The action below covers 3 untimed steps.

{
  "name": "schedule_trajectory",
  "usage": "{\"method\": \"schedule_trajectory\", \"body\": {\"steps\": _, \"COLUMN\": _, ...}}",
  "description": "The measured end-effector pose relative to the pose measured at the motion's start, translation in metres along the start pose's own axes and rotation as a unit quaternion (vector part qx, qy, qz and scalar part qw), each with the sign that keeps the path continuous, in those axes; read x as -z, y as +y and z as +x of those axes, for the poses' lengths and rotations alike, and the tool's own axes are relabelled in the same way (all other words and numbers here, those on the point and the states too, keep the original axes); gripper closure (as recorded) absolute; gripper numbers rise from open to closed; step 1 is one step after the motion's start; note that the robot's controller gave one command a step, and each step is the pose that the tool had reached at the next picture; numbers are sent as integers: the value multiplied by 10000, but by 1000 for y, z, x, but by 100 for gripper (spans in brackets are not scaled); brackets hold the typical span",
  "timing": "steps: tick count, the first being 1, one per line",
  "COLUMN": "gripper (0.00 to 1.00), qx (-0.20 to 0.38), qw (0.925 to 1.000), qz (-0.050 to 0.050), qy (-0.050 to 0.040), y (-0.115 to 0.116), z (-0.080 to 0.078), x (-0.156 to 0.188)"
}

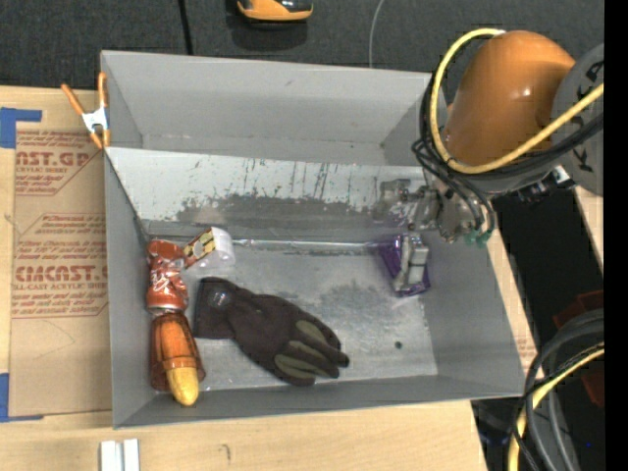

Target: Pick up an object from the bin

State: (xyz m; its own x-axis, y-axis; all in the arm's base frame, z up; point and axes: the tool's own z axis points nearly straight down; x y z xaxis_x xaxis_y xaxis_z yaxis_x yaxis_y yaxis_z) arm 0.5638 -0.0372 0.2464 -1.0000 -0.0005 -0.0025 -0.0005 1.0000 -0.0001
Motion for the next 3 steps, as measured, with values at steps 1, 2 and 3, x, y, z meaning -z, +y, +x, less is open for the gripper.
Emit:
{"method": "schedule_trajectory", "body": {"steps": 1, "gripper": 0, "qx": -174, "qw": 9998, "qz": 2, "qy": -42, "y": 31, "z": 4, "x": -41}}
{"method": "schedule_trajectory", "body": {"steps": 2, "gripper": 0, "qx": -448, "qw": 9990, "qz": -15, "qy": -16, "y": 49, "z": 7, "x": -110}}
{"method": "schedule_trajectory", "body": {"steps": 3, "gripper": 0, "qx": -986, "qw": 9951, "qz": 4, "qy": 41, "y": 83, "z": 44, "x": -134}}
